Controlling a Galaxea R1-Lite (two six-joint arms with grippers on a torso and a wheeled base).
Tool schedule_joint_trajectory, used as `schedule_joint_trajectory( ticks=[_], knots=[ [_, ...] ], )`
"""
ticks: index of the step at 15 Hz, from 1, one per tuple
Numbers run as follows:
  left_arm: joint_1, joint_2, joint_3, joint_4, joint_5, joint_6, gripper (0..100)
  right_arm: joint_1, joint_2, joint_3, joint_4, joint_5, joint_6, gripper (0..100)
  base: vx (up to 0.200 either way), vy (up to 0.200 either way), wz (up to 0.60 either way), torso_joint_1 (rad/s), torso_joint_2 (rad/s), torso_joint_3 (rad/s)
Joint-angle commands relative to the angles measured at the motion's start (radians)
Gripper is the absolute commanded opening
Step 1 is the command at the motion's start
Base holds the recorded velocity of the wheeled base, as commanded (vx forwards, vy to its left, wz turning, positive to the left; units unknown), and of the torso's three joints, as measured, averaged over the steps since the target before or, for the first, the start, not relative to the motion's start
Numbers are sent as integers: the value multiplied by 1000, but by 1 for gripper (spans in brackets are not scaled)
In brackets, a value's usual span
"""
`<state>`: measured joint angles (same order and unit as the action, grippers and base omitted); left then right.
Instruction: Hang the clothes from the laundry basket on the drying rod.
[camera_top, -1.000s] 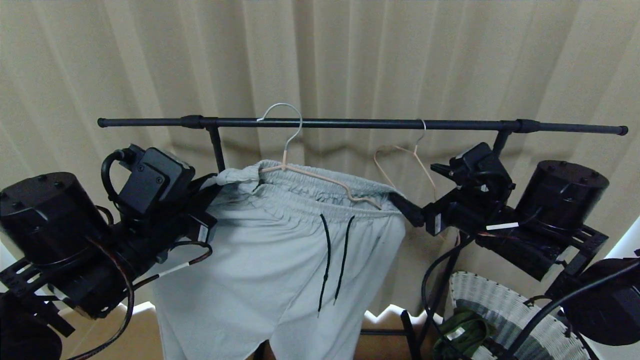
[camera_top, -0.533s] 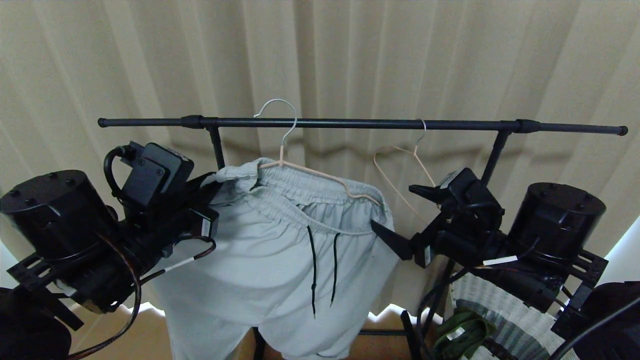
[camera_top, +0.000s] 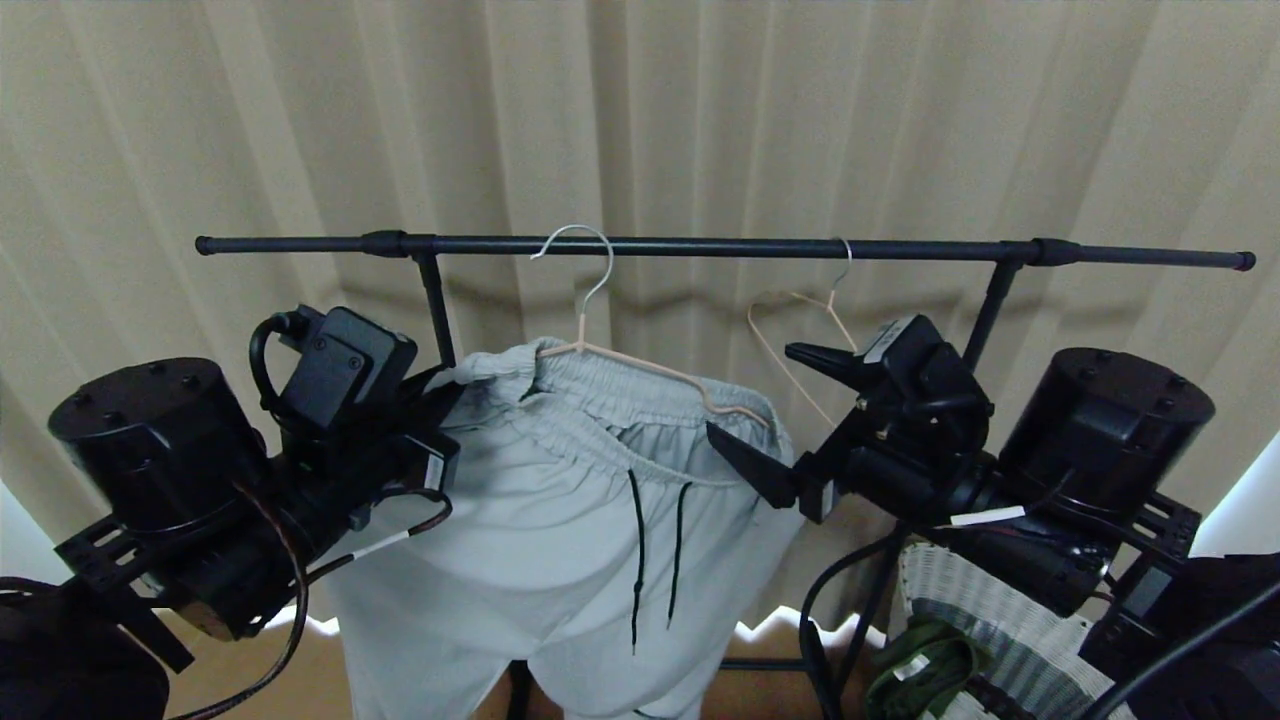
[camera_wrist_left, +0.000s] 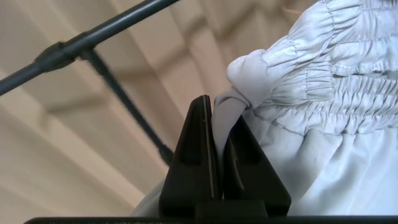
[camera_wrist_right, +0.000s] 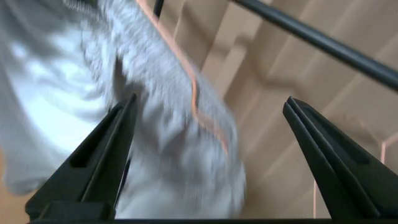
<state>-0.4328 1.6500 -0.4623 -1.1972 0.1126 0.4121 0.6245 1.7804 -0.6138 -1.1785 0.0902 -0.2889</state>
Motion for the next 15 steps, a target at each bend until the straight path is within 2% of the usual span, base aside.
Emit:
schedule_joint_trajectory(
  ticks=[1, 8, 15],
  knots=[
    [-21, -3, 1, -1, 1, 1, 0, 0, 54, -50, 0, -6, -3, 100, 0, 0, 0, 0, 0, 0],
    [-46, -55, 57, -30, -1, 8, 0, -48, 157, -218, 51, -53, -42, 100, 0, 0, 0, 0, 0, 0],
    [-104, -85, 70, -30, -5, 2, 0, -37, 186, -225, 48, -53, -62, 100, 0, 0, 0, 0, 0, 0]
  ],
)
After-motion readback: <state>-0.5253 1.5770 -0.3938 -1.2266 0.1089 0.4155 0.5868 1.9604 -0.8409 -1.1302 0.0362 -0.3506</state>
